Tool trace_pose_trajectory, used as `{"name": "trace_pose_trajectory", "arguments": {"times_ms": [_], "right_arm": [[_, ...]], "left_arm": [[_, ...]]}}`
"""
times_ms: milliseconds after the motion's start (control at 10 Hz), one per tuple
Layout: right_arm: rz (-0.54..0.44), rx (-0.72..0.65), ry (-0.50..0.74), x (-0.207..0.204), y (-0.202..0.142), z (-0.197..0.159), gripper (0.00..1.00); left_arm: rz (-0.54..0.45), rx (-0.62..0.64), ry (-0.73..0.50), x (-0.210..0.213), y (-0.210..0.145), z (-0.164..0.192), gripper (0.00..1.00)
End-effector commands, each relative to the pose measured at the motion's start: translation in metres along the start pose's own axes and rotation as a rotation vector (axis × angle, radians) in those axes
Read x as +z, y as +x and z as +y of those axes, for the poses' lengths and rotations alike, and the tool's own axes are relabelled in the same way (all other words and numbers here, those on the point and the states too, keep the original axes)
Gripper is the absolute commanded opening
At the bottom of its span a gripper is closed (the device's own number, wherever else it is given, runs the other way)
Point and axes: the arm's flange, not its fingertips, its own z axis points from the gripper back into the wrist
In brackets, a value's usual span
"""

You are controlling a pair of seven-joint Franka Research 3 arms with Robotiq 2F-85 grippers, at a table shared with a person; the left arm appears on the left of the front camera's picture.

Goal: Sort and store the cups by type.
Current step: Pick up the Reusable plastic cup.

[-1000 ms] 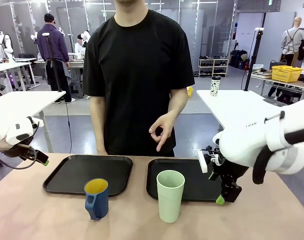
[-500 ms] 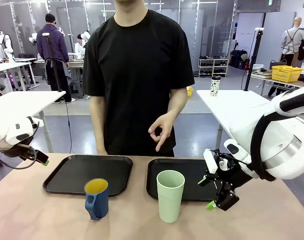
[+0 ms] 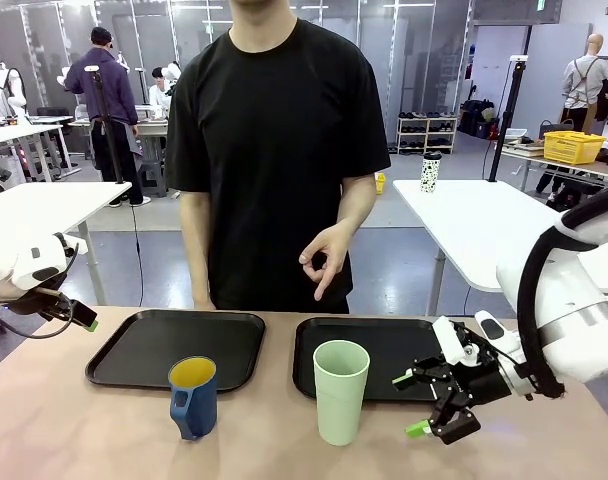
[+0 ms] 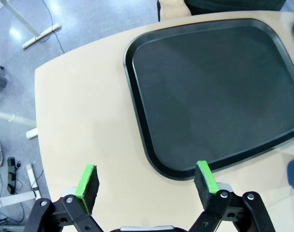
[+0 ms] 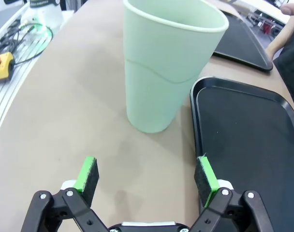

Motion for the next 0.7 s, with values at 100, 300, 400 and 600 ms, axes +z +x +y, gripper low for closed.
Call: {"name": "trace_pose_trajectory", "arguments": {"times_ms": [100,300,400,600], "right_arm": [[-0.111,0.011,-0.025,-0.018,-0.015,-0.012,1.00],[-0.163,0.018,-0.047,-0.022,-0.022,-0.014,1.00],[-0.188,0.012,-0.054,-0.025,-0.025,-0.014,1.00],[-0.231,0.026,-0.066,-0.027,-0.026,-0.016,1.00]], "left_arm": [[0.001,-0.008,0.006,0.001,0.000,0.001,1.00],[0.001,-0.008,0.006,0.001,0.000,0.001,1.00],[0.001,-0.008,0.006,0.001,0.000,0.001,1.00],[0.001,-0.008,0.006,0.001,0.000,0.001,1.00]]}}
